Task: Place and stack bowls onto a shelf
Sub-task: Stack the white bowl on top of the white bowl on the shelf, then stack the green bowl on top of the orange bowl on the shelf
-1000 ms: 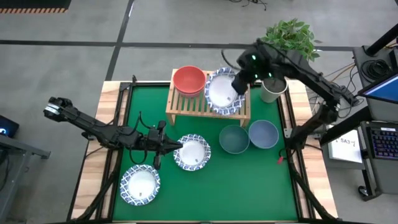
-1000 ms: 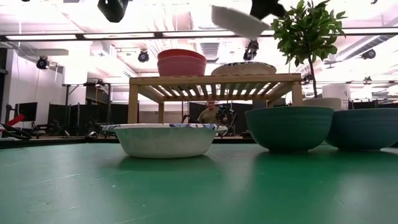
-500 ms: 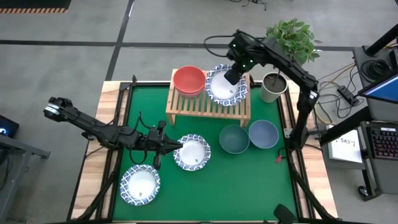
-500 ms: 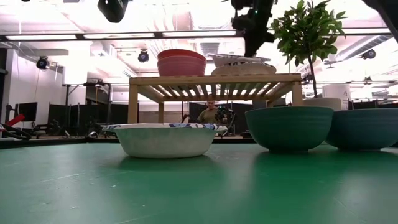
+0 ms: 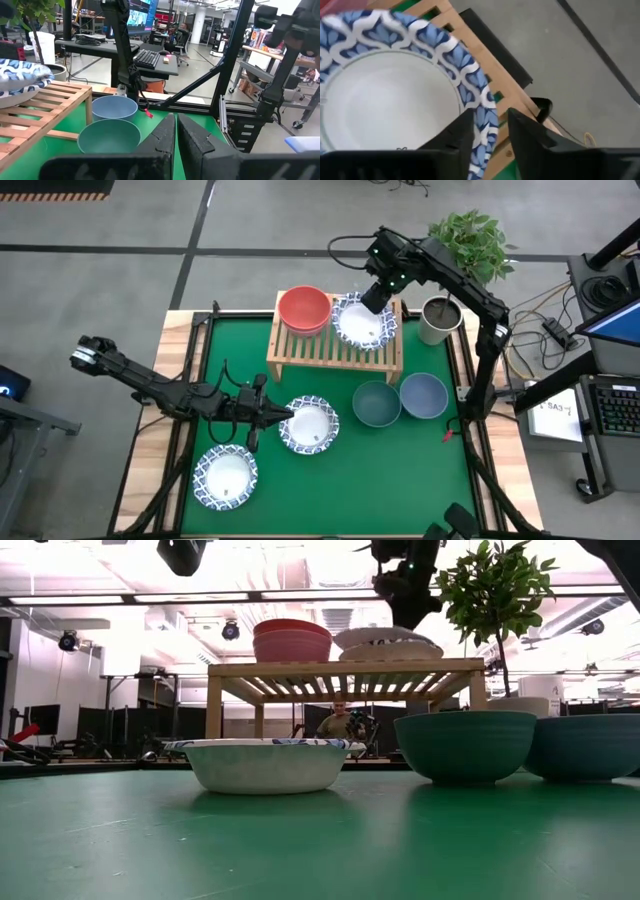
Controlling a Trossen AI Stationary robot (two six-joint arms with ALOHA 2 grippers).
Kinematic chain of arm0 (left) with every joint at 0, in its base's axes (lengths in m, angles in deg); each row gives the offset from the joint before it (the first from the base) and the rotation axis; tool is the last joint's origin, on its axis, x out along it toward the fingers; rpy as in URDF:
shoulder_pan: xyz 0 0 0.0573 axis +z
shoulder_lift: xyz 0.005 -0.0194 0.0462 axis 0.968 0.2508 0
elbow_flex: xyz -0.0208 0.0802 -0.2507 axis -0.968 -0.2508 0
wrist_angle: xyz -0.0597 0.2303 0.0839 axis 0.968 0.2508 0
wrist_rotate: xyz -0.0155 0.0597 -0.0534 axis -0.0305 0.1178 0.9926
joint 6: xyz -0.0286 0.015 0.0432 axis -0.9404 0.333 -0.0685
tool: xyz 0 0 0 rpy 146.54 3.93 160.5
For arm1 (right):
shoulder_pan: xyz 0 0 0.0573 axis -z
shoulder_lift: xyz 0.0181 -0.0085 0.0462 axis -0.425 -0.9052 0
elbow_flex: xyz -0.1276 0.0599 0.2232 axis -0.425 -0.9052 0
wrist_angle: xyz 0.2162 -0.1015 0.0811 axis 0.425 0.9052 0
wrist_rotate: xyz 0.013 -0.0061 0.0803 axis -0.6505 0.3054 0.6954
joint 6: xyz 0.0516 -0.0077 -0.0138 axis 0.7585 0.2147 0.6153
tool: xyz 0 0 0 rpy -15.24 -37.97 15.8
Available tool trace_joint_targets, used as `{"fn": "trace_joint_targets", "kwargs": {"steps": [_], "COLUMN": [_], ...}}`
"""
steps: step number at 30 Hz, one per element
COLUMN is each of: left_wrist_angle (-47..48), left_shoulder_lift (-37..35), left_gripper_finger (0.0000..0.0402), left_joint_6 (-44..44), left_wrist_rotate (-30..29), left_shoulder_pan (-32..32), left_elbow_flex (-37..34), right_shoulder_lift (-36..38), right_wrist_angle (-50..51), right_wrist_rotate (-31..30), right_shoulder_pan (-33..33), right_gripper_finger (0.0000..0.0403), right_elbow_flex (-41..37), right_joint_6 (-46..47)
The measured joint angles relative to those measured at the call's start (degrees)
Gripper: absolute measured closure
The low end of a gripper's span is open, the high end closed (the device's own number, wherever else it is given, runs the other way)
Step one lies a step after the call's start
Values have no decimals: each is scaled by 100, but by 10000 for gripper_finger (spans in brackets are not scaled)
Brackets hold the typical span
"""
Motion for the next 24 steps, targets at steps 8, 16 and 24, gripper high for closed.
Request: {"fn": "trace_joint_targets", "kwargs": {"steps": [8, 16, 24], "left_wrist_angle": [-4, -57, -55], "left_shoulder_lift": [27, 253, 635], "left_gripper_finger": [400, 400, 400], "left_joint_6": [-314, -912, -1904], "left_wrist_rotate": [0, 2, 2], "left_shoulder_pan": [-2, -39, -230], "left_elbow_flex": [-2, -4, -4], "right_shoulder_lift": [415, 1124, 2805], "right_wrist_angle": [24, -370, -2446], "right_wrist_rotate": [21, 1127, 1132], "right_shoulder_pan": [-25, -738, -2336], "right_gripper_finger": [245, 276, 323], "right_elbow_flex": [9, -592, -3045], "right_joint_6": [46, -41, 40]}}
